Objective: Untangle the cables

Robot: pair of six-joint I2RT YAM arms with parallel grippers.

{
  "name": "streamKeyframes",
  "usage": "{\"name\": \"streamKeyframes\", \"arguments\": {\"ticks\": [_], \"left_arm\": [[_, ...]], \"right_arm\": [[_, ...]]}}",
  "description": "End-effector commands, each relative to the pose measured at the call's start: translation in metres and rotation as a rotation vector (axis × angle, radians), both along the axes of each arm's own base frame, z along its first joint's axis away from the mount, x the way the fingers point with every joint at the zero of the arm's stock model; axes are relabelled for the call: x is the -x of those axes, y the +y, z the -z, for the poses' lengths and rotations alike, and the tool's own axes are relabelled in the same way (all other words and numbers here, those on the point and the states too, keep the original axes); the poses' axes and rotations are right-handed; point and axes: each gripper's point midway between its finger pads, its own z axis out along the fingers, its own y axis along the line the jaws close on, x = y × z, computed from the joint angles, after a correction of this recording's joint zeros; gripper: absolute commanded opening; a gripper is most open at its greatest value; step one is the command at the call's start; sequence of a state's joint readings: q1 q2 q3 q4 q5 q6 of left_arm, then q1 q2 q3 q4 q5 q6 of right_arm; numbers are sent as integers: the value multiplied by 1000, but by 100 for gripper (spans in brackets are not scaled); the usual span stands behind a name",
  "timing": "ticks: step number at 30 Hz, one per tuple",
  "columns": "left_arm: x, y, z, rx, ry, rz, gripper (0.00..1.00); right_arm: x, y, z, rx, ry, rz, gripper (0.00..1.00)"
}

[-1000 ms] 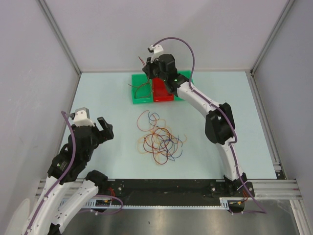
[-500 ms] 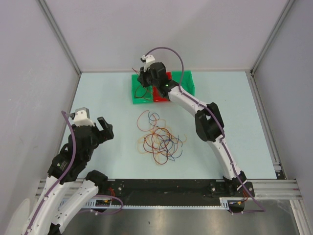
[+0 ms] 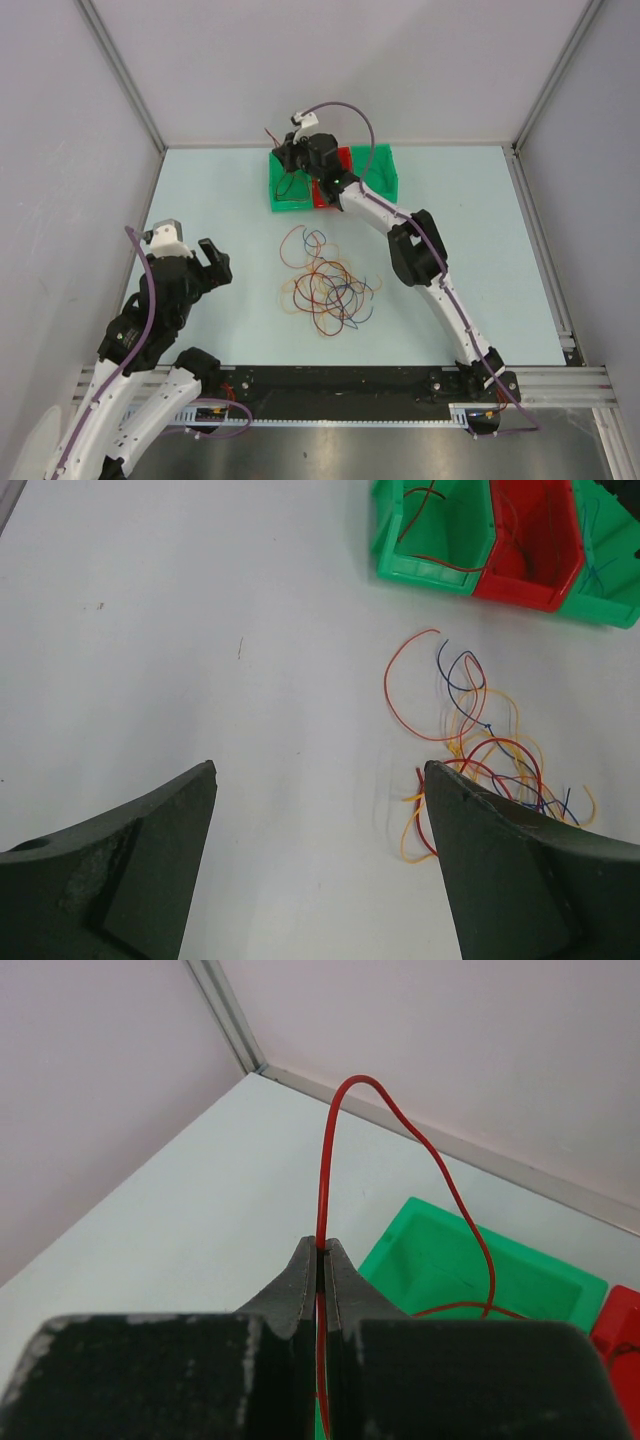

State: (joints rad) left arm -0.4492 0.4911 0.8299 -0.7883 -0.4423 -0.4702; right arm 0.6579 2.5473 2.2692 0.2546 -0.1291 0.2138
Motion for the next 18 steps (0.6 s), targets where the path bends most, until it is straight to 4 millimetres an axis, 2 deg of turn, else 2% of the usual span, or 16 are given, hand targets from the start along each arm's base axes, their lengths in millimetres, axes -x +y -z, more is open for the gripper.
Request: {"name": "streamKeyframes", "arguments": {"ticks": [1, 3, 4, 6, 8, 10, 11, 12, 13, 14, 15, 16, 17, 18], "left_arm": [[-3, 2, 0, 2, -5, -18, 89], [-3, 2, 1, 0, -1, -19, 89], [-3, 2, 1, 1, -1, -18, 90], [-4, 3, 2, -1, 3, -21, 89], [-4, 3, 2, 0, 4, -25, 89], [-5, 4, 3, -2, 7, -29, 89], [-5, 4, 2, -1, 4, -30, 89], [-5, 4, 3, -1, 6, -30, 89], [-5, 4, 2, -1, 5, -30, 89], [-5, 4, 2, -1, 4, -28, 89], [-5, 4, 2, -1, 5, -28, 90], [-6, 5, 3, 0, 5, -29, 89], [-6, 5, 3, -2, 5, -29, 90], [-6, 5, 2, -1, 1, -28, 89]], "right_arm": [[-9, 9, -28, -124, -132, -30, 0], [-11, 8, -34, -156, -170, -45, 0], [-16, 7, -22, -158, -159, -40, 0], [-21, 7, -27, -178, -172, -40, 0], [-25, 3, -19, -192, -130, -29, 0], [-23, 2, -3, -186, -89, -31, 0], [-19, 0, -14, -187, -99, -29, 0], [-15, -1, 5, -157, -63, -22, 0], [-13, -4, 2, -151, -66, -12, 0], [-9, -5, -10, -135, -76, -3, 0], [-6, -8, -9, -115, -70, 5, 0], [-4, -12, 8, -73, -39, 25, 0], [3, -12, -1, -51, -44, 32, 0], [4, -14, 2, -24, -30, 44, 0]]}}
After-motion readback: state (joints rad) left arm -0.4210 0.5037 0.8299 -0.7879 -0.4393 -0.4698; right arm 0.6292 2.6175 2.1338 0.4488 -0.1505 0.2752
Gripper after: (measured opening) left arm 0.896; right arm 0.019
